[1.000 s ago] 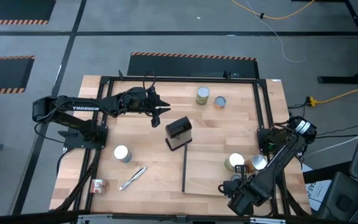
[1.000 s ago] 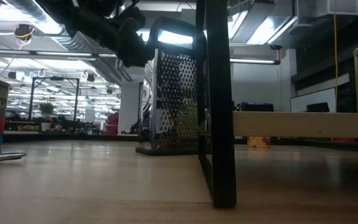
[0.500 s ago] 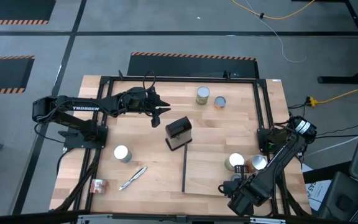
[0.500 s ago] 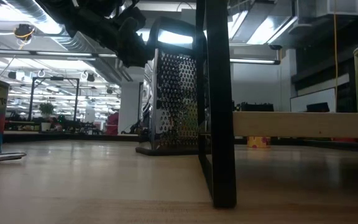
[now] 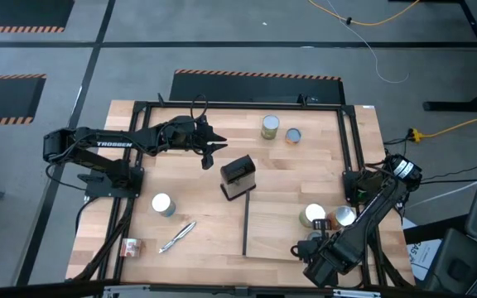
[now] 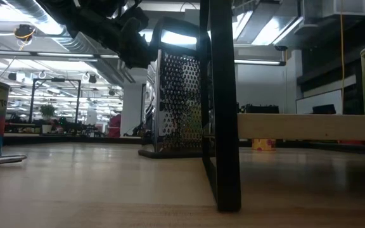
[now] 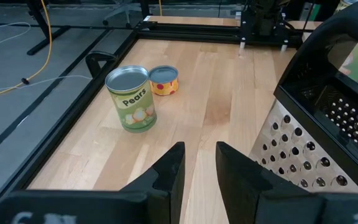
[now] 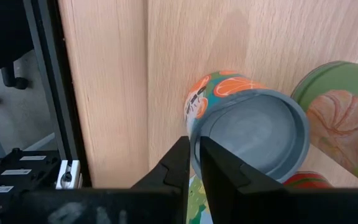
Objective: Pick and place cans onto a shelf
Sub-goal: Put the small canned oranges on the shelf
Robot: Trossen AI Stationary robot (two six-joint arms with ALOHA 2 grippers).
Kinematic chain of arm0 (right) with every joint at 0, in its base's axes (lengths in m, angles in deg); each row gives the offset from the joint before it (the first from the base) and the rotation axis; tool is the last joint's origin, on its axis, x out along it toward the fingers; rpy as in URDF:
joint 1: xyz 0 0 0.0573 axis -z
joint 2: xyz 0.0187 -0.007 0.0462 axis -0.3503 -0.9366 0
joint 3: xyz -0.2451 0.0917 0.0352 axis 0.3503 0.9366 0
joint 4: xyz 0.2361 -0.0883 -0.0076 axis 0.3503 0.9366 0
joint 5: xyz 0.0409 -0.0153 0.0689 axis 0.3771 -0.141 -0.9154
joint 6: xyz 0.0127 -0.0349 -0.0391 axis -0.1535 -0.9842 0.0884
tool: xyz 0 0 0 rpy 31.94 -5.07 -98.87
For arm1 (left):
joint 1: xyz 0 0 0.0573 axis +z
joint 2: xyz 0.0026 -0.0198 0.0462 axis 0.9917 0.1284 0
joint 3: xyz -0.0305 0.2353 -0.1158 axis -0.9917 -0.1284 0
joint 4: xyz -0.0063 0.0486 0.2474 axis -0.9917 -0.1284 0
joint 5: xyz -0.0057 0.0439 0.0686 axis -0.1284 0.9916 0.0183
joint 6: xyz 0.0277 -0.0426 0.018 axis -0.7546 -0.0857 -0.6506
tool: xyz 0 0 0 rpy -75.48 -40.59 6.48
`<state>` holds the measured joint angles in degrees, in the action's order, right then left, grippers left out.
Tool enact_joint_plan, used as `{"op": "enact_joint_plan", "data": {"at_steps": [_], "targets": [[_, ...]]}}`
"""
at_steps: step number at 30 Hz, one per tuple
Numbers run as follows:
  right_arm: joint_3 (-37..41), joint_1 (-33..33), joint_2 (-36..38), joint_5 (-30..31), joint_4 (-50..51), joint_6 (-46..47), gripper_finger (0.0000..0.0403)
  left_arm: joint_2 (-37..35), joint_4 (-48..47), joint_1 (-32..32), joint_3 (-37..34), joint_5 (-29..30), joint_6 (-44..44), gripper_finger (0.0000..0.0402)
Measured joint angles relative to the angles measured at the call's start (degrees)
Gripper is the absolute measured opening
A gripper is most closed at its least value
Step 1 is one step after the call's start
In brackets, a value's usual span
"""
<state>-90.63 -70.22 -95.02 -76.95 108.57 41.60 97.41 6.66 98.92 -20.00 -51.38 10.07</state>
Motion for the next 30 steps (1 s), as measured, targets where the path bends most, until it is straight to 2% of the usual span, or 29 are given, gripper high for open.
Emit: {"op": "enact_joint_plan", "data": {"at_steps": [30], "targets": [[0.00,0.62,0.00,0.11,-0.60,3.34,0.0043,0.00,0.00,0.01,-0.02,0.00,1.40,0.0084]]}}
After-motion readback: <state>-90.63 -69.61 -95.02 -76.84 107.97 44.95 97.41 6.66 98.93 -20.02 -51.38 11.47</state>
